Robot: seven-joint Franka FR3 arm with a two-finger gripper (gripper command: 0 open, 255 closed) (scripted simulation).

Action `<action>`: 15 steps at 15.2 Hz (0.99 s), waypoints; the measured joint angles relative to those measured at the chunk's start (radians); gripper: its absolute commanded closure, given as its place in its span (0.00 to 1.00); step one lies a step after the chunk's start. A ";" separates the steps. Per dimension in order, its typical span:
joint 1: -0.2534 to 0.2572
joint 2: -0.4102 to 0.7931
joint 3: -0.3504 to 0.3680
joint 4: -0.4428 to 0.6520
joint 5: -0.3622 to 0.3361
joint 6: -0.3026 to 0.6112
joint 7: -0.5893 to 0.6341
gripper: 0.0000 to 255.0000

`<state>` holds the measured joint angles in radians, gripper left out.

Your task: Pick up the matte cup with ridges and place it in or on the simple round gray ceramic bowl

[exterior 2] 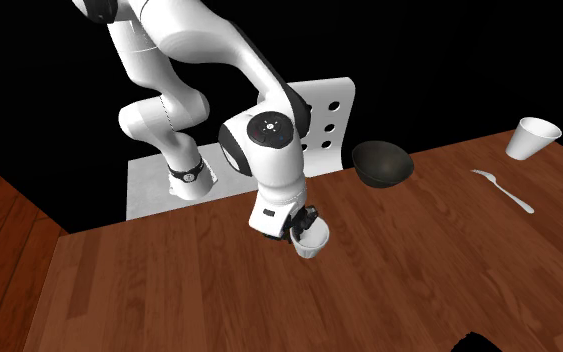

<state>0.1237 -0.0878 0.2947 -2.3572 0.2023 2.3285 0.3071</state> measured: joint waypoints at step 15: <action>-0.003 -0.091 -0.011 0.103 0.002 -0.193 0.013 1.00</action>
<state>0.1203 -0.1789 0.2834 -2.2542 0.2040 2.1359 0.3200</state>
